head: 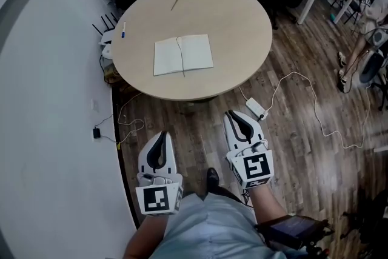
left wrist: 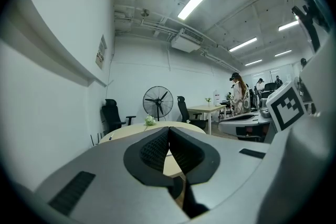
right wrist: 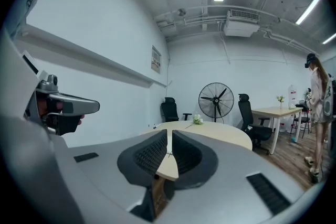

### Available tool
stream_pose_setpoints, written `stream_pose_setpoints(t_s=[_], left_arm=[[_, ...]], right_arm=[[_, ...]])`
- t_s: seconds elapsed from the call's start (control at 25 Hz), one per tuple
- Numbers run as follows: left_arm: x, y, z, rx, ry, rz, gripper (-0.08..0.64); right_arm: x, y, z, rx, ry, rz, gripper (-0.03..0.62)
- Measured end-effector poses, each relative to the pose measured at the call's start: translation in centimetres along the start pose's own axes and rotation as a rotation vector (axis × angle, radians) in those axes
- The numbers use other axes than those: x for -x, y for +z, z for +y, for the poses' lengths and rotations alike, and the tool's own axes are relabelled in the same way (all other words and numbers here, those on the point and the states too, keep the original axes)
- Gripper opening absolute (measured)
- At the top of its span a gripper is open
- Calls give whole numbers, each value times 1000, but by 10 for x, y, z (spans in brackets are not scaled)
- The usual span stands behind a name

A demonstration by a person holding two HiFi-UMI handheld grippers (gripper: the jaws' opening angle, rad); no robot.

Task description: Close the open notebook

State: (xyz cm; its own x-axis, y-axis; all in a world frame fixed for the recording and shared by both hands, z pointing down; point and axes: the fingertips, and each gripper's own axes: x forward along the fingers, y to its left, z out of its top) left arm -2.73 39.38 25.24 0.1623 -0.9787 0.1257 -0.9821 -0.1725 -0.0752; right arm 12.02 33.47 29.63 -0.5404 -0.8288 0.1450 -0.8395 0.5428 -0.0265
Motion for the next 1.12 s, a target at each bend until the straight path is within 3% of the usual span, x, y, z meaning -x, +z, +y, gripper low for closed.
stream_pose_setpoints(t_s=[0.32, 0.64, 1.12], left_arm=[[-13, 26, 4, 2, 39, -47, 20], [-39, 11, 41, 23, 81, -21, 20], [-135, -17, 113, 66, 56, 32, 20]], right_arm=[[-14, 23, -17, 30, 11, -29, 52], [-59, 17, -9, 37, 43, -7, 52], [-172, -10, -11, 17, 42, 95, 52]])
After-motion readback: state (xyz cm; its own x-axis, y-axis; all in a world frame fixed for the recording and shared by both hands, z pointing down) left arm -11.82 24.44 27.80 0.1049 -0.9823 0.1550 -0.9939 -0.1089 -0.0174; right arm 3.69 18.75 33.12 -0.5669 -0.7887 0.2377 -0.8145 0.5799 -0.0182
